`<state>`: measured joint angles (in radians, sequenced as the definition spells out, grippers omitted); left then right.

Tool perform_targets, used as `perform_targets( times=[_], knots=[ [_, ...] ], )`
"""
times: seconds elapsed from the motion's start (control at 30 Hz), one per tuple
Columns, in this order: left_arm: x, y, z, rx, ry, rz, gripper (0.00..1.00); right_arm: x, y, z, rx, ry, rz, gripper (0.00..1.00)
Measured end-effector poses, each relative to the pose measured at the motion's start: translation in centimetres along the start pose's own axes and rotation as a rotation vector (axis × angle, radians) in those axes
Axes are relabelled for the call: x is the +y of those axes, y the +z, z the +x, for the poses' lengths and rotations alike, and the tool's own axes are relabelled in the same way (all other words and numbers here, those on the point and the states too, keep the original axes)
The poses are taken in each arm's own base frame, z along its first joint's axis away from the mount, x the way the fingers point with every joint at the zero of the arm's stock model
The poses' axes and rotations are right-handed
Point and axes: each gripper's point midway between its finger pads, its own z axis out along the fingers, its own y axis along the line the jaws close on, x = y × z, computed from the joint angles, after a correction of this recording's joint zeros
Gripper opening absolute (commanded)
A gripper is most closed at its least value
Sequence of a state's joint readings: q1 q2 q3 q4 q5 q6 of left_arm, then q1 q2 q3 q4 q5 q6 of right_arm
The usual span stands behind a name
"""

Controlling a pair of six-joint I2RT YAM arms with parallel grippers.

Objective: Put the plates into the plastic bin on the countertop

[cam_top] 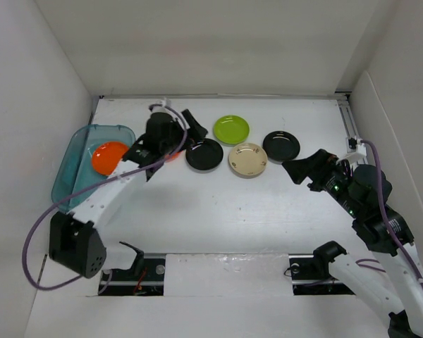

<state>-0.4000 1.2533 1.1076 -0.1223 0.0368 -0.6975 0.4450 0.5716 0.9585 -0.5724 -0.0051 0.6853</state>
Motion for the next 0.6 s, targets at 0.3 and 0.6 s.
perform_targets(
  times=[0.3, 0.6],
  knots=[
    [-2.0, 6.9, 17.9, 0.381, 0.061, -0.013, 1.0, -0.3, 0.1, 0.0, -0.001, 0.003, 0.016, 1.0],
    [-2.7, 10.3, 21.0, 0.4, -0.021, -0.061, 0.95, -0.1, -0.5, -0.2, 0.001, 0.004, 0.018, 1.0]
  ],
)
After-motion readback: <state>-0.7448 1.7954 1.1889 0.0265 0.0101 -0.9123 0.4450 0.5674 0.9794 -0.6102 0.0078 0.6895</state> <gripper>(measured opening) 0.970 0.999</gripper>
